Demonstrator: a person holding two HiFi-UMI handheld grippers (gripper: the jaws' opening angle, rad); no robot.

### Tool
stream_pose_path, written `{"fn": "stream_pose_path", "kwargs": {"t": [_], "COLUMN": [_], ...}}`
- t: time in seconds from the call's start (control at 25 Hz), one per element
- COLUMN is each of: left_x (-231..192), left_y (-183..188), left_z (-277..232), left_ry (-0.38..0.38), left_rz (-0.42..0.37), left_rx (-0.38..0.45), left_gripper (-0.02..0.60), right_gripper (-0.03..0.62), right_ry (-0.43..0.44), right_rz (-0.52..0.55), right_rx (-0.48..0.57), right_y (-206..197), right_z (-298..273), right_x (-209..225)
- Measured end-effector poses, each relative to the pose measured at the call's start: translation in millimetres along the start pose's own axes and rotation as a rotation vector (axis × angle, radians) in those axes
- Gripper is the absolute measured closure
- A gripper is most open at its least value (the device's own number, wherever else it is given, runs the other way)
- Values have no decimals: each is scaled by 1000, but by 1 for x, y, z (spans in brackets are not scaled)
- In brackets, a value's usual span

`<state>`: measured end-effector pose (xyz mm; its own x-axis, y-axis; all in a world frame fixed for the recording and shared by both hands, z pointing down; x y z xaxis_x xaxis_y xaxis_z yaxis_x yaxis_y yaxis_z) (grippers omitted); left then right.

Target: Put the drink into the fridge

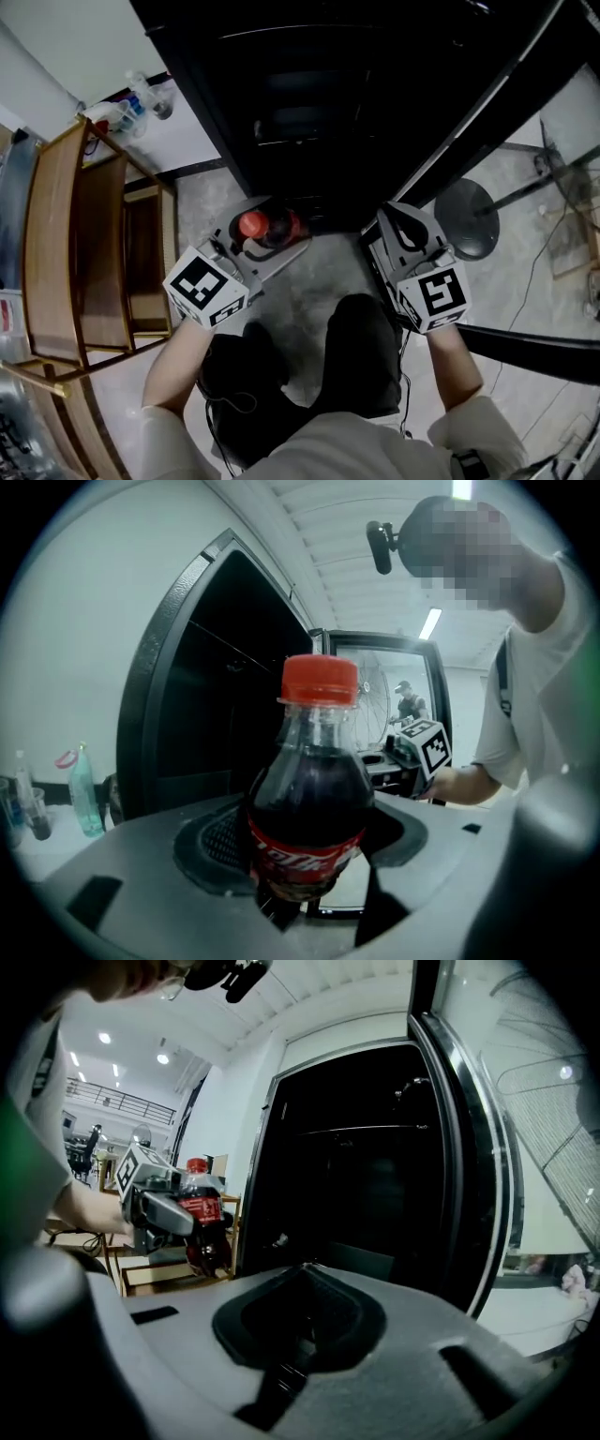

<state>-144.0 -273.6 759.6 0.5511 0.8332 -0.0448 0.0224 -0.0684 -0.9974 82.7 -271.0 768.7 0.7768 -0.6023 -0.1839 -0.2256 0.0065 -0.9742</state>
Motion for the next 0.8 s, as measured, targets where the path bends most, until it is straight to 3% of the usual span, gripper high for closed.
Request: {"fn": "stream_pose_path", "kwargs": {"t": [0.4, 0.8], "left_x": [-27, -80], "left_y": [27, 33], "left_z": [-84, -157], "left_ry": [29, 122], "left_rz": [-77, -70], "left_rx": [30, -71], "left_gripper": [278, 278], "right_gripper": [599, 599], "right_ry": [-26, -56], "right_rz": [2, -38], "right_rx": [36, 76], "right_y": [7, 13], "right_z": [5, 18], "right_x": [27, 22]}}
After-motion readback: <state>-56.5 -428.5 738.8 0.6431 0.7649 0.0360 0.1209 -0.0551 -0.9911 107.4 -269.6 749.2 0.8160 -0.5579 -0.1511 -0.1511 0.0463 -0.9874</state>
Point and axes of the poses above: the fingertips, and each gripper's own axes: z backward along the fingers, x to its right, y out of its top, the point moved 8 cm from there along z, backward along the fingers, and after that the axes turned 5 degrees about x, right-handed, at the moved point
